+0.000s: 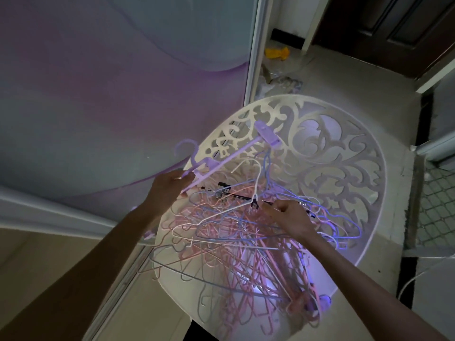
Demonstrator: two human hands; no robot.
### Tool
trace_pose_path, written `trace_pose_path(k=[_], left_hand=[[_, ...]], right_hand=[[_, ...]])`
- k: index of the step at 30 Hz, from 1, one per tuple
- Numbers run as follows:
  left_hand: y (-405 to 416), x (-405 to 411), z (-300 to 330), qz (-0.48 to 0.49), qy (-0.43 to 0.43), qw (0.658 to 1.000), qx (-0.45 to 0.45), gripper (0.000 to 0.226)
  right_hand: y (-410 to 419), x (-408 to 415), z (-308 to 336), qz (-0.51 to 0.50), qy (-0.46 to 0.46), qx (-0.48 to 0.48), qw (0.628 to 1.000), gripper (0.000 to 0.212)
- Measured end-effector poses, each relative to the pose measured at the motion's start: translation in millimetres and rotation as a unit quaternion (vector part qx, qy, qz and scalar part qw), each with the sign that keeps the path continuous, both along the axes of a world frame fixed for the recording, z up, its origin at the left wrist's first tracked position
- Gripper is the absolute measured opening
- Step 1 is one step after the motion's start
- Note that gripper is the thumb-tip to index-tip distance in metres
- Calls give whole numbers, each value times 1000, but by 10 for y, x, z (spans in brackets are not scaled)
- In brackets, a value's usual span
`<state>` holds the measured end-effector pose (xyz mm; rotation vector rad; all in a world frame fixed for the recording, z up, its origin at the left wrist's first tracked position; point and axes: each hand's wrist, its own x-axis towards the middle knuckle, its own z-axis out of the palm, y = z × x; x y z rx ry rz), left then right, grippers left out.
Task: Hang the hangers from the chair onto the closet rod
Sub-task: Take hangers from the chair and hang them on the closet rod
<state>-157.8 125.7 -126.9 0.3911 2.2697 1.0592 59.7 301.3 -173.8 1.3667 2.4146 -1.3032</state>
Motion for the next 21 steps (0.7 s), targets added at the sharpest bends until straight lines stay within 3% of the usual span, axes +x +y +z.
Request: trace_pose_path(k=[3,6,10,15,19,21], left_hand=[[-98,22,-44,43,6,999,-9,22],[-214,95,-73,66,3,998,1,17],[-385,178,-130,74,2,997,11,11],[-551,245,-198,82,3,997,-4,17],[-573,268,-220,83,-9,996,10,23],[-590,274,-226,83,-20,996,20,19]], right_hand=[[-11,-120,9,59,-52,75,994,41],[-8,-196,-48,124,-4,84,989,18],[-27,-272,-39,64,33,38,997,13],[-126,-252,104,106,-51,86,989,50],[-208,-244,28,140,-28,77,987,27],[-225,-228,21,157,-31,70,985,28]])
